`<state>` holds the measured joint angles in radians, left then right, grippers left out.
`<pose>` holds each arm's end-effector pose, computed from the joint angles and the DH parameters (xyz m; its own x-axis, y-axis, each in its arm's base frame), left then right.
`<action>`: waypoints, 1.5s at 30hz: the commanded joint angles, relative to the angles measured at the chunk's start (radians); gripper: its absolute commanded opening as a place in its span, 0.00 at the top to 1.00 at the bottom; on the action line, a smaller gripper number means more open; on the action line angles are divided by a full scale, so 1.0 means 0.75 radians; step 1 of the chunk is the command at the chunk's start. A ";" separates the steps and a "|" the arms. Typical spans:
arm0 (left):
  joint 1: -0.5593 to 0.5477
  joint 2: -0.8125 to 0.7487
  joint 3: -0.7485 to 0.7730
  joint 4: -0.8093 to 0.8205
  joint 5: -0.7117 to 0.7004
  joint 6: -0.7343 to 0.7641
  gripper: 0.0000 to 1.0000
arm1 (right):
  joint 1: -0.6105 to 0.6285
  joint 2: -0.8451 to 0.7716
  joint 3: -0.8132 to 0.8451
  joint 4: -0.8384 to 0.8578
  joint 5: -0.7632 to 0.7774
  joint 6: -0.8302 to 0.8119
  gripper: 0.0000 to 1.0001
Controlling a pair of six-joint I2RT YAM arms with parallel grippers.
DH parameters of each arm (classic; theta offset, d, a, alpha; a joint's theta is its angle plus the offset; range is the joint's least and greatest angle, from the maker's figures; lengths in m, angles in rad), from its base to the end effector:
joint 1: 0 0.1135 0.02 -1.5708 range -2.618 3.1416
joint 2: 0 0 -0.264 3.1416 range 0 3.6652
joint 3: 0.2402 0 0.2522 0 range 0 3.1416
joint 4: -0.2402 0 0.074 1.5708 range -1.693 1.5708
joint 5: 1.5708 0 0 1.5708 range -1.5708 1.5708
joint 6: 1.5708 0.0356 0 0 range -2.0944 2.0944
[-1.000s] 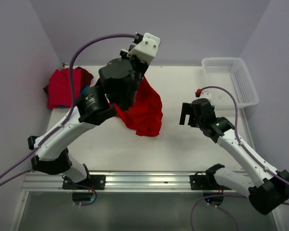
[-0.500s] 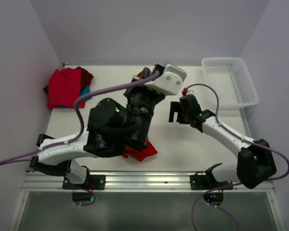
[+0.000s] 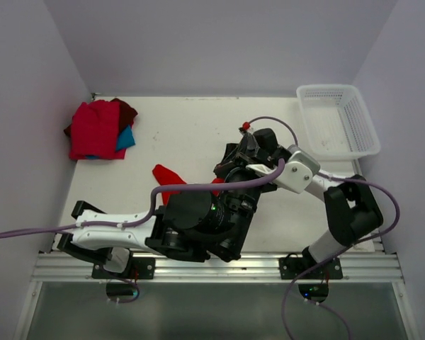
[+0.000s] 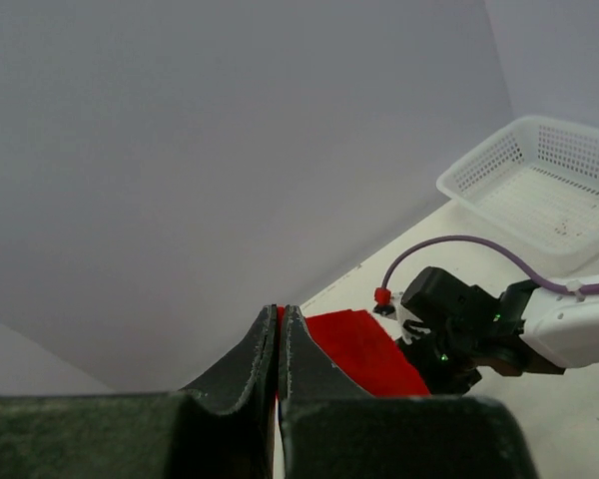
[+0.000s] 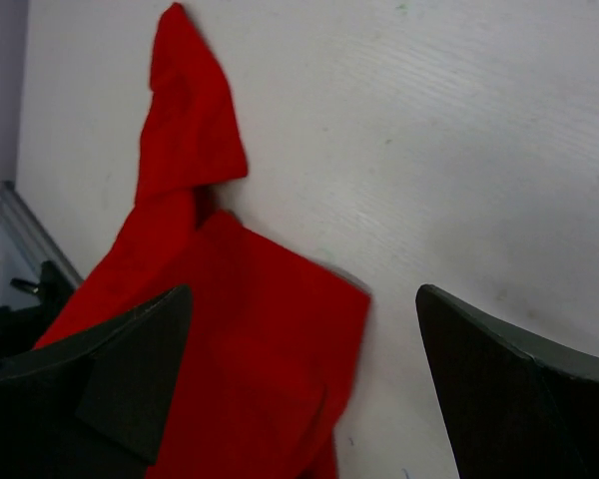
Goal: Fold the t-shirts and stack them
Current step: Flatten the tshirt out
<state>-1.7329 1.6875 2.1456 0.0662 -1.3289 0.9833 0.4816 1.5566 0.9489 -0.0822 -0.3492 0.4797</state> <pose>-0.0168 -0.3168 0.5792 0.2649 0.3844 -0.8844 0.2735 0.8495 0.4511 0.2908 0.1657 0.2185 -0.8092 0.0664 -0.5838 -0.3333 0.7664 0.5492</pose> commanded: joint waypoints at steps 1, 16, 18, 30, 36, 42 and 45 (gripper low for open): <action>-0.005 -0.012 0.062 -0.037 -0.018 -0.090 1.00 | 0.006 0.102 0.068 0.293 -0.472 0.076 0.01; -0.009 -0.098 -0.065 -0.037 -0.020 -0.206 1.00 | 0.309 0.426 0.261 0.128 -0.694 -0.055 0.01; -0.007 -0.123 -0.079 -0.021 -0.030 -0.209 1.00 | 0.360 0.463 0.252 0.130 -0.668 -0.047 0.01; -0.015 -0.201 -0.192 0.053 -0.038 -0.215 1.00 | 0.483 0.606 0.260 0.230 -0.649 0.037 0.06; -0.019 -0.250 -0.253 0.061 -0.059 -0.229 1.00 | 0.491 0.606 0.277 0.218 -0.582 0.025 0.71; -0.027 -0.303 -0.318 0.065 -0.077 -0.260 1.00 | 0.489 0.441 0.314 -0.008 -0.333 -0.110 1.00; -0.035 -0.315 -0.341 0.071 -0.091 -0.262 1.00 | 0.479 0.357 0.316 -0.109 -0.192 -0.157 1.00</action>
<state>-1.7462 1.4971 1.8984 0.0608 -1.3846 0.8181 0.8497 1.9484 1.1370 -0.0692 -0.6384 0.4297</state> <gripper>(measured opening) 0.016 0.029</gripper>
